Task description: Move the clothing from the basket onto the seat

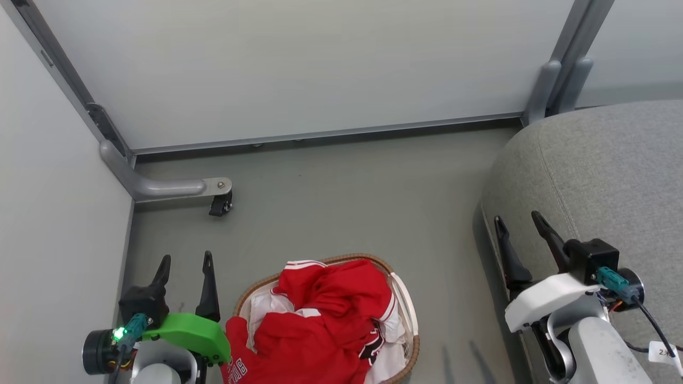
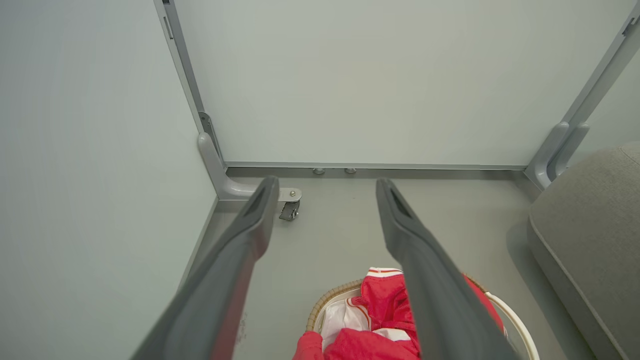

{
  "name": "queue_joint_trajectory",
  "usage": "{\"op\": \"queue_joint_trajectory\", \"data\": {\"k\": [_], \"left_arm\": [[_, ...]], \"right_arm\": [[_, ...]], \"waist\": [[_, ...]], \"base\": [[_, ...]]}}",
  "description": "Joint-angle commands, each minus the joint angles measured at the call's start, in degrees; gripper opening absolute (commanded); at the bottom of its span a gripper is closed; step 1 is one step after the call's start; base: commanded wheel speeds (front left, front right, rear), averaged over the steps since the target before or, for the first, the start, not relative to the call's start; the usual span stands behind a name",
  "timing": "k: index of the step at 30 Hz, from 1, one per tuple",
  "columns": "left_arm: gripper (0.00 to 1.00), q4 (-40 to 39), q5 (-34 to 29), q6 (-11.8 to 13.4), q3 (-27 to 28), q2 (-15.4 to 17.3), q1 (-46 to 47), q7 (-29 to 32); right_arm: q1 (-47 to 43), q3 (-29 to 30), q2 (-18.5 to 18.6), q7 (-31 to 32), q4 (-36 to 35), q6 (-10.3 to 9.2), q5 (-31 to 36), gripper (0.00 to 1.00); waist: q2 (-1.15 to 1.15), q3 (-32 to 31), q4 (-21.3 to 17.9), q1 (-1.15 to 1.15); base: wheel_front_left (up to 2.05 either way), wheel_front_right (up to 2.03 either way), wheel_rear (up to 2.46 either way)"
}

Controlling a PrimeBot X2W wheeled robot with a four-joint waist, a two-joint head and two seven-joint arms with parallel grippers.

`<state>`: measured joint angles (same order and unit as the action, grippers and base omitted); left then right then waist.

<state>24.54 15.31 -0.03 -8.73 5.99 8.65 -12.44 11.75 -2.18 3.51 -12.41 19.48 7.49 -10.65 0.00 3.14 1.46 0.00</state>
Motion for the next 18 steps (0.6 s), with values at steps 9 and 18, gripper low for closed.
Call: {"op": "queue_joint_trajectory", "data": {"k": [9,18], "left_arm": [[1.00,0.39,-6.04,-3.65,0.71,-0.48,5.49,-1.36],[1.00,3.67,-9.29,-6.57,-0.12,-0.39,11.73,-2.38]], "right_arm": [[5.67,-0.52,-0.23,-1.40,-2.87,0.00,6.16,1.00],[11.21,-0.36,-0.47,-2.42,-5.04,-0.01,11.40,1.00]], "waist": [[0.00,9.06,-1.34,0.00],[0.00,19.27,-3.38,0.00]], "base": [[0.00,0.00,0.00],[0.00,0.00,0.00]]}}
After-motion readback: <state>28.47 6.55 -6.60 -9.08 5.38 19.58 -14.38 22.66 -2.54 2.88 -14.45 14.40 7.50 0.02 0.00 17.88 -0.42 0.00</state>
